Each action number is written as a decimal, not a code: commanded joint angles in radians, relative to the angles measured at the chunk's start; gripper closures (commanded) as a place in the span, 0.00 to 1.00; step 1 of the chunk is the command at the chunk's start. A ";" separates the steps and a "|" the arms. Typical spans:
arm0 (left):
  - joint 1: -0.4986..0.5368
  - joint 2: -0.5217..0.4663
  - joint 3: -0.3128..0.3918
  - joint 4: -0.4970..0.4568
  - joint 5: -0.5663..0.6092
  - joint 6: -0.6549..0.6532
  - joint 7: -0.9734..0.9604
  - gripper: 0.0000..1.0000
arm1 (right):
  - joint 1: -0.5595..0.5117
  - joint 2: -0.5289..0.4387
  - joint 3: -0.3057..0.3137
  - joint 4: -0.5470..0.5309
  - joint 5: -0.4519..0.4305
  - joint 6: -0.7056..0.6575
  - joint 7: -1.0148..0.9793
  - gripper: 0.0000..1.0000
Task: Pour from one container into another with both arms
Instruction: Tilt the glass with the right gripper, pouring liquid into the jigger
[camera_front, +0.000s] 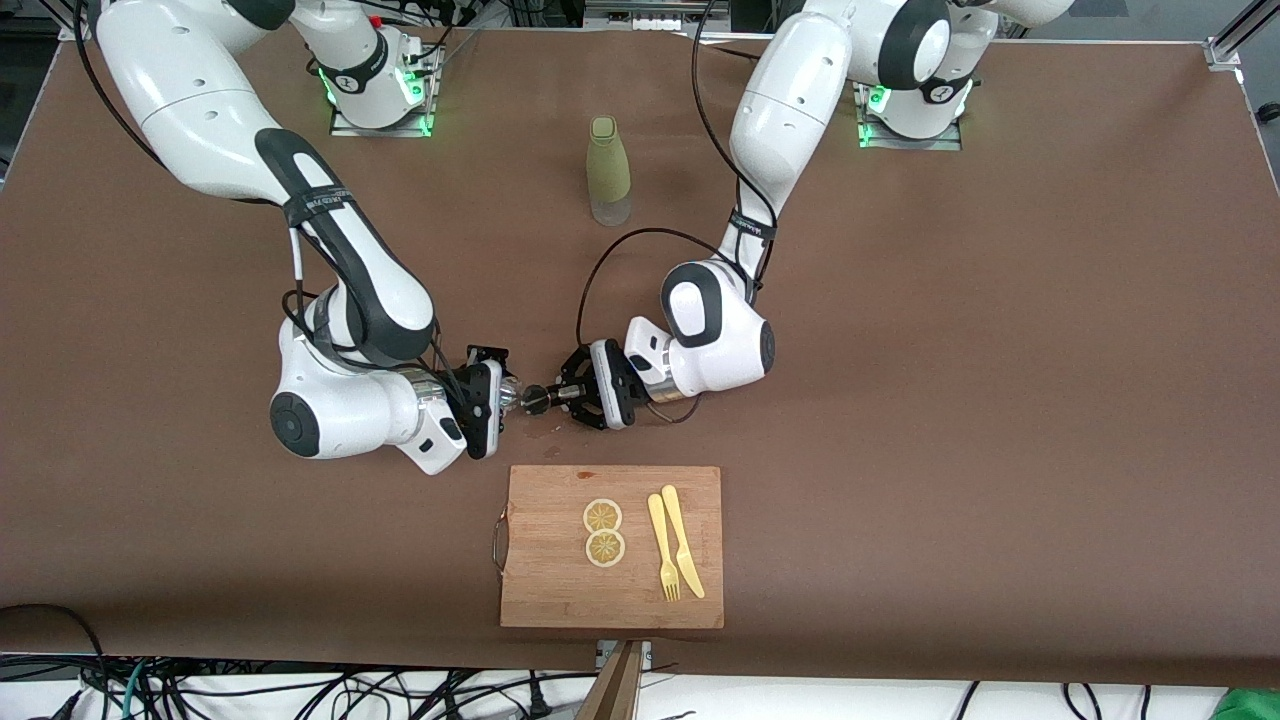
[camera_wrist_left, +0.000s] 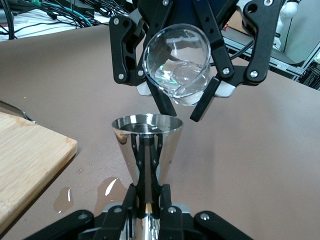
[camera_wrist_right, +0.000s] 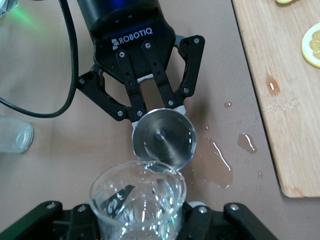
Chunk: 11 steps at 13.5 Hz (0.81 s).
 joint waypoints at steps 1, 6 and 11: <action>-0.004 0.023 0.017 0.039 -0.051 0.007 0.003 1.00 | 0.002 -0.006 0.012 0.009 -0.025 -0.019 0.023 0.72; -0.004 0.023 0.017 0.039 -0.062 0.006 0.003 1.00 | 0.016 -0.008 0.012 0.009 -0.039 -0.019 0.023 0.73; -0.004 0.023 0.017 0.039 -0.065 0.006 0.006 1.00 | 0.017 -0.008 0.019 0.022 -0.079 -0.019 0.023 0.73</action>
